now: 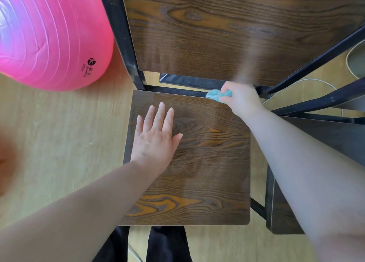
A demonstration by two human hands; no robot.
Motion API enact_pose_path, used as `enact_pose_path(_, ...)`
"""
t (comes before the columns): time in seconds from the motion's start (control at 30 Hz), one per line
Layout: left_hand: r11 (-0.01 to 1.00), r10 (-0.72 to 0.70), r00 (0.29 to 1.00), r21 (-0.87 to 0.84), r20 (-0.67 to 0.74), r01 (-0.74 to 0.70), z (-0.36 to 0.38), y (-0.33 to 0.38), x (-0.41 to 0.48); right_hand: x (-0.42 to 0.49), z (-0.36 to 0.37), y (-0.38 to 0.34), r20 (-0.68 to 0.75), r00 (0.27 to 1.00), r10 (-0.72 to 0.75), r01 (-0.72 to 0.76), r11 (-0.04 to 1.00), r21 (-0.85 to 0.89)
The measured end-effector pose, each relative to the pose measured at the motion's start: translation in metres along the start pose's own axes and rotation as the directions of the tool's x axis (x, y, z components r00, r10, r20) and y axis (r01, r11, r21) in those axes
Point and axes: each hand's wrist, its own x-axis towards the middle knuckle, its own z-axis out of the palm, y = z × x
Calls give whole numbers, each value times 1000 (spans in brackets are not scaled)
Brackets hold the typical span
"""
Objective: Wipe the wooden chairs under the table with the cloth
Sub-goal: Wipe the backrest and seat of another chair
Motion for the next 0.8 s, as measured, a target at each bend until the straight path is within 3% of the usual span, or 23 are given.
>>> enact_pose_path(0.23,1000,13,1000,22,15,-14,4,6,2,6,-2,-10,13,996,94,-89,973,-215)
enact_pose_path(0.6,998,-25,999,58,-33,27,12,10,35,12,8,-8,1,990,139,-131,931,-340)
enact_pose_path(0.8,997,-64,995,29,-74,67,17,10,53,22,15,-2,83,980,183,-142,923,-357)
